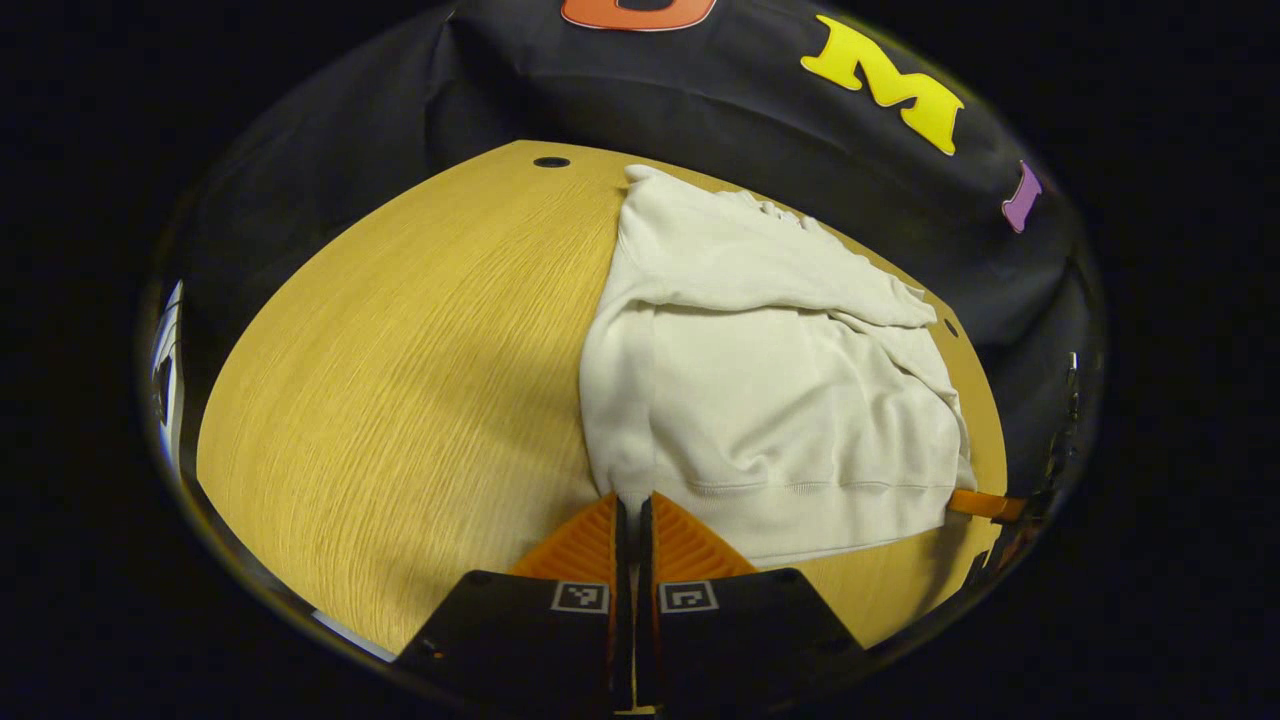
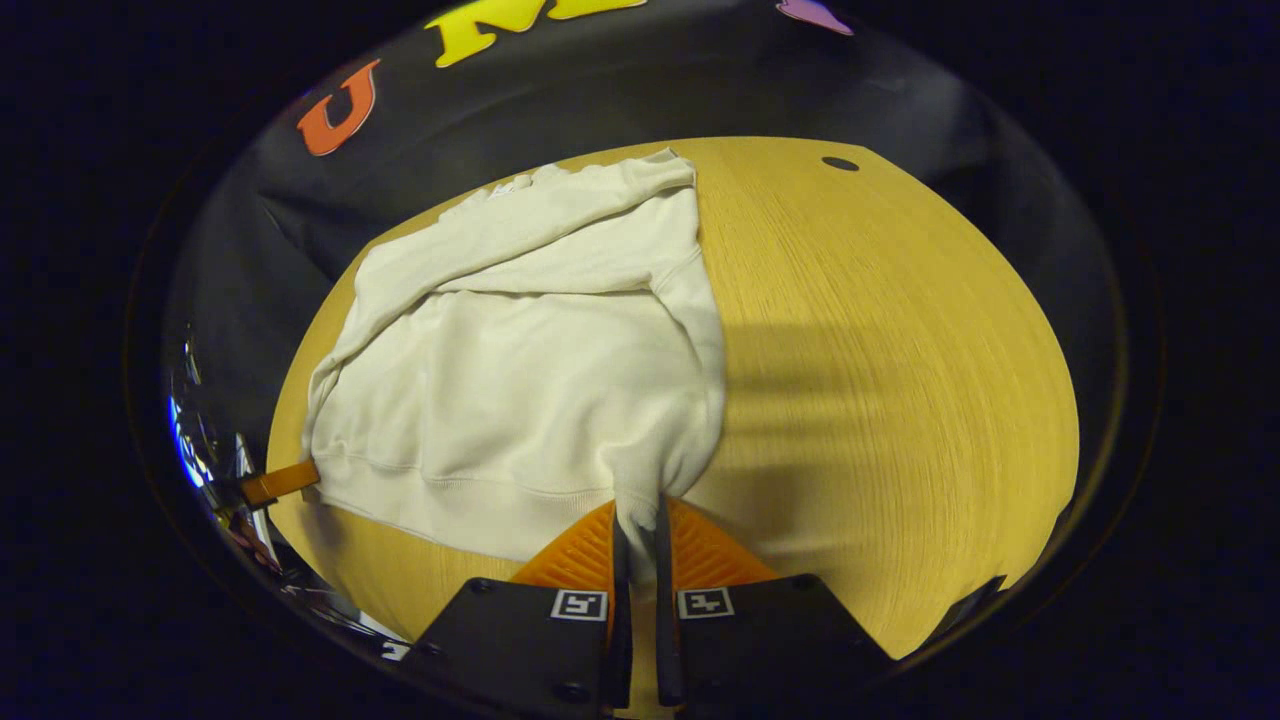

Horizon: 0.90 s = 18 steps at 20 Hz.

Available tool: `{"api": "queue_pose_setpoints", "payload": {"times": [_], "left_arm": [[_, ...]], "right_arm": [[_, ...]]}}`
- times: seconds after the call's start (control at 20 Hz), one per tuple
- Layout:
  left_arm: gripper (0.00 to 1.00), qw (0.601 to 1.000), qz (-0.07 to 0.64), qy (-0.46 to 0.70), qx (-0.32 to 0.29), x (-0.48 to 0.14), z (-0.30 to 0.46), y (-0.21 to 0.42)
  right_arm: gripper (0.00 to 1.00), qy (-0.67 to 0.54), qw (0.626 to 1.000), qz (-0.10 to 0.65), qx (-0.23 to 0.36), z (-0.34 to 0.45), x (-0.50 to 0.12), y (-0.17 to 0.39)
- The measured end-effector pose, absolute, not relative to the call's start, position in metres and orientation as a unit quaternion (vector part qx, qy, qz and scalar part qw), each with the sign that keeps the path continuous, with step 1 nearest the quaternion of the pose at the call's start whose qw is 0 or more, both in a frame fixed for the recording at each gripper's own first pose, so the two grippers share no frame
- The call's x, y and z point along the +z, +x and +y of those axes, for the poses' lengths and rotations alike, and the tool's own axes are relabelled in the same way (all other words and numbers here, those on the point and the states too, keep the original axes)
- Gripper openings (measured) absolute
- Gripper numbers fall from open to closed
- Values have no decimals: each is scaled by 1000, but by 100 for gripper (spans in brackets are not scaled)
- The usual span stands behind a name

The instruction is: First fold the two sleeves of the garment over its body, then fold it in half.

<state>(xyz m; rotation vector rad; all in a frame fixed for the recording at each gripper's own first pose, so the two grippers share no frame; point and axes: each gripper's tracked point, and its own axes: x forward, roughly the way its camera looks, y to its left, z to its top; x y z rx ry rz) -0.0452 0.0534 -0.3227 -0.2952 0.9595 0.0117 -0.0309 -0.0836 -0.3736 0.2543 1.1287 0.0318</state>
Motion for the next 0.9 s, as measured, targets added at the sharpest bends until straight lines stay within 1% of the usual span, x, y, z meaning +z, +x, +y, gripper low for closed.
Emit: {"api": "queue_pose_setpoints", "payload": {"times": [0.05,0.2,0.25,0.5,0.55,0.9], "left_arm": [[4,877,457,-146,0,-318,51,-45],[4,885,441,-148,-7,-302,52,-40],[4,886,438,-150,-10,-296,52,-38],[3,901,404,-153,-26,-265,46,-25],[3,906,394,-154,-29,-256,44,-20],[4,927,330,-174,-47,-186,47,25]], "right_arm": [[1,129,838,530,16,-84,-369,-30],[0,144,842,519,21,-85,-357,-28],[1,146,845,514,23,-86,-352,-25],[1,144,864,479,50,-84,-314,-9],[0,152,867,472,52,-84,-304,-3],[1,178,887,419,77,-84,-229,58]]}}
